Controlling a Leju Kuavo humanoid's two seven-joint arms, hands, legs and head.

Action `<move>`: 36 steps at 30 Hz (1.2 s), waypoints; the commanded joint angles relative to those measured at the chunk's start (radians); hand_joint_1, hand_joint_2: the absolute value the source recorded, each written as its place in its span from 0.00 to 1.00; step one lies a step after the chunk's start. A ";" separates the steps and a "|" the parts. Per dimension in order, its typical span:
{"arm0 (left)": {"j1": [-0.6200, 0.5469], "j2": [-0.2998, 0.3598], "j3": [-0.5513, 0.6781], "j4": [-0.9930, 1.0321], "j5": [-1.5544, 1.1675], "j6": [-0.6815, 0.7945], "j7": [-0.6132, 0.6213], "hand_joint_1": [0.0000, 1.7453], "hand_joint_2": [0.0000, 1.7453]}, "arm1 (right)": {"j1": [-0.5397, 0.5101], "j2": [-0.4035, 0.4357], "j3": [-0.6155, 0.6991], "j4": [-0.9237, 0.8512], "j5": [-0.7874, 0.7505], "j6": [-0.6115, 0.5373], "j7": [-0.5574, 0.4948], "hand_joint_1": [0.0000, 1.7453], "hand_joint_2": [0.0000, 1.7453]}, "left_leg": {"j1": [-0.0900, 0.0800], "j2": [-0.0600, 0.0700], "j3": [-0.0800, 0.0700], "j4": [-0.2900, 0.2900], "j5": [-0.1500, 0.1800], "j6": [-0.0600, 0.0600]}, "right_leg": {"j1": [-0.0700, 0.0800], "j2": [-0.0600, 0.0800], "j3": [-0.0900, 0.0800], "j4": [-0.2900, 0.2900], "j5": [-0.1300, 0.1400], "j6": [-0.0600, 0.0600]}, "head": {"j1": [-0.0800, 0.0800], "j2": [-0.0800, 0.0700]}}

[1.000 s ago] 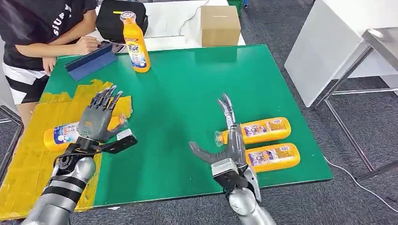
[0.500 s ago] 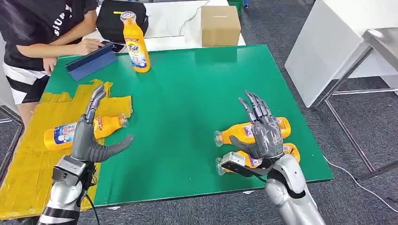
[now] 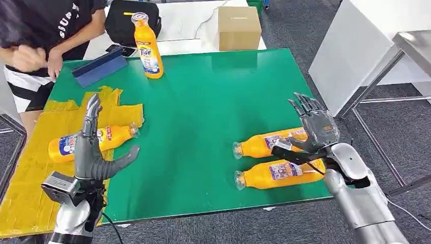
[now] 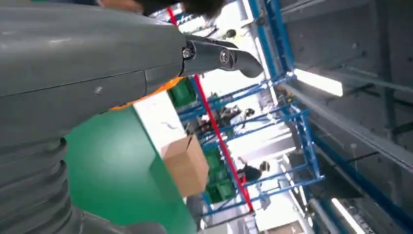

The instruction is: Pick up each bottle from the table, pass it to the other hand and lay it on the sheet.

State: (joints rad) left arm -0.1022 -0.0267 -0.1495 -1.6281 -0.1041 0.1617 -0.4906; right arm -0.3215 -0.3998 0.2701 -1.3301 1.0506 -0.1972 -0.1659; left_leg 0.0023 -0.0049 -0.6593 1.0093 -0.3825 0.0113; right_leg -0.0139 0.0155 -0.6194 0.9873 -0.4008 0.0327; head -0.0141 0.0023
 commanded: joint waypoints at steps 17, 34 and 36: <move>-0.071 -0.029 -0.019 0.196 0.052 -0.033 0.034 0.00 1.00 | -0.255 0.070 0.171 0.527 0.026 0.018 0.015 0.00 1.00 | 0.001 0.002 0.003 -0.001 -0.001 0.000 | 0.001 0.001 0.003 -0.001 0.000 -0.001 | 0.000 0.000; -0.073 -0.035 -0.020 0.211 0.072 -0.036 0.037 0.00 1.00 | -0.266 0.092 0.175 0.599 0.004 0.022 -0.001 0.00 1.00 | 0.001 0.001 0.010 -0.001 -0.001 -0.001 | 0.001 -0.001 0.009 -0.001 -0.001 -0.001 | 0.000 0.000; -0.074 -0.038 -0.020 0.220 0.086 -0.040 0.039 0.00 1.00 | -0.274 0.106 0.177 0.635 -0.004 0.020 -0.003 0.00 1.00 | 0.001 0.001 0.008 -0.001 0.000 -0.001 | 0.001 -0.001 0.007 -0.001 0.000 -0.001 | 0.000 0.000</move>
State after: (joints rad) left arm -0.1409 -0.0561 -0.1606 -1.4942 -0.0451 0.1270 -0.4608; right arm -0.5606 -0.3414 0.4009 -0.8637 1.0635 -0.1823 -0.1587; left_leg 0.0029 -0.0040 -0.6545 1.0093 -0.3824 0.0114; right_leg -0.0137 0.0158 -0.6153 0.9874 -0.4008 0.0328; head -0.0141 0.0023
